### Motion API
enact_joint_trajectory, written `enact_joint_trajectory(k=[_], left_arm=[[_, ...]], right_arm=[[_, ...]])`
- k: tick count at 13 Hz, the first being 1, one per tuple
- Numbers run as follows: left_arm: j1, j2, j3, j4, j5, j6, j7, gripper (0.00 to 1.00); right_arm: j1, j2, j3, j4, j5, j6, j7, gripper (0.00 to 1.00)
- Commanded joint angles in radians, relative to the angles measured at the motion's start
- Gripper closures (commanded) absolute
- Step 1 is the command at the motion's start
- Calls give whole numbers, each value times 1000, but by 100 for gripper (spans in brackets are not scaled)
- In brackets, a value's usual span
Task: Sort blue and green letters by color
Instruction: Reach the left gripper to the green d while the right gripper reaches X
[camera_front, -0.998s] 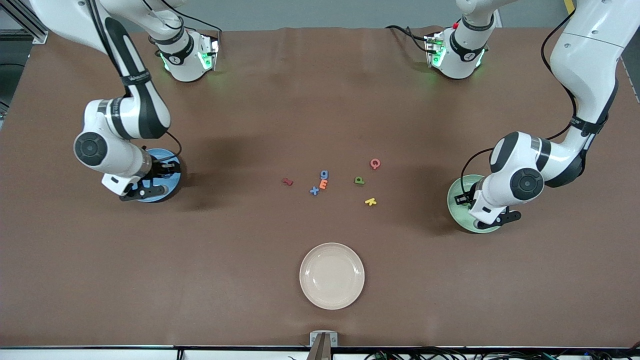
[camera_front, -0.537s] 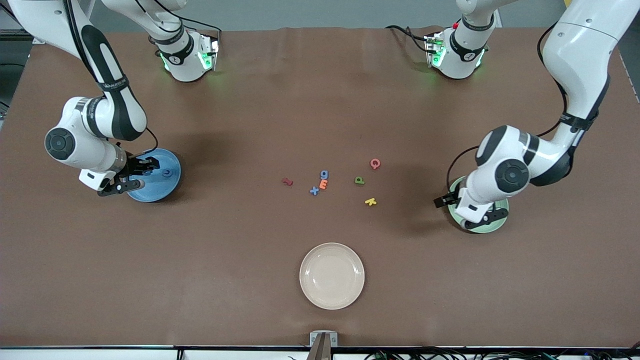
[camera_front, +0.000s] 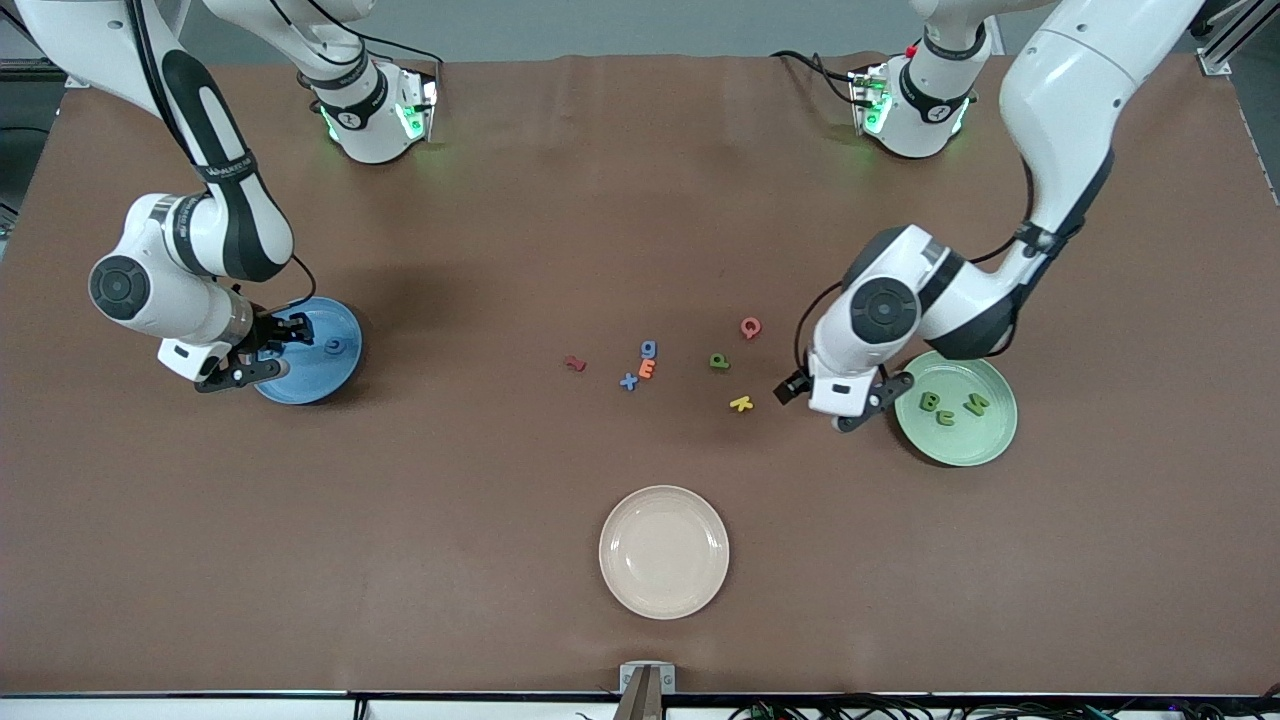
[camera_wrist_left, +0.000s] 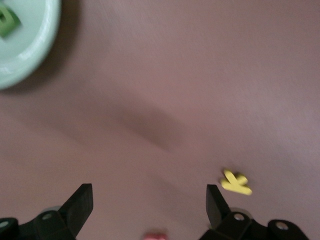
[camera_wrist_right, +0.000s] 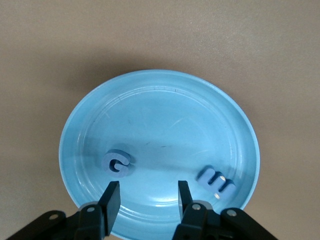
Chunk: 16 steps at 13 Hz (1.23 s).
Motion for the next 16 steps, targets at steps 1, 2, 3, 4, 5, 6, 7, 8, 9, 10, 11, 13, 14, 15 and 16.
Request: enact_joint_trajectory(k=[1, 2, 3, 4, 5, 6, 7, 8, 9, 10, 11, 13, 14, 15, 16], left_arm=[[-55, 62, 3, 67, 3, -20, -129, 1], [-75, 72, 4, 78, 9, -20, -176, 2], [-92, 76, 6, 80, 9, -18, -209, 3], [-104, 86, 6, 92, 8, -17, -244, 4], [-114, 99, 6, 101, 9, -12, -302, 5], [-135, 107, 7, 106, 12, -4, -378, 7], [-158, 110, 12, 106, 12, 8, -434, 8], [-167, 112, 23, 106, 12, 20, -465, 9], [-167, 113, 24, 101, 14, 32, -483, 10], [-167, 116, 24, 97, 14, 46, -497, 11], [-167, 128, 26, 95, 14, 57, -517, 12], [-187, 150, 36, 93, 15, 80, -572, 13], [-213, 150, 62, 93, 18, 80, -589, 14], [-239, 150, 85, 93, 23, 82, -615, 14], [-264, 153, 101, 93, 25, 86, -640, 14]], right_arm=[[-12, -38, 22, -19, -8, -19, 7, 45], [-1, -39, 30, -2, 6, -43, 14, 45], [34, -39, 33, 21, 30, -69, 54, 45], [83, -39, 33, 56, 58, -109, 117, 45], [130, -35, 33, 91, 76, -146, 186, 45], [179, -33, 33, 120, 102, -169, 270, 45], [239, -32, 33, 147, 124, -182, 360, 45], [300, -29, 33, 174, 133, -185, 458, 45], [357, -15, 33, 206, 136, -185, 567, 41], [406, -4, 33, 234, 143, -185, 667, 37], [459, 14, 33, 263, 149, -183, 762, 36], [558, 68, 33, 335, 155, -179, 978, 0], [588, 98, 33, 372, 156, -179, 1048, 0], [620, 129, 33, 406, 156, -174, 1120, 0], [647, 161, 33, 443, 155, -169, 1189, 0]])
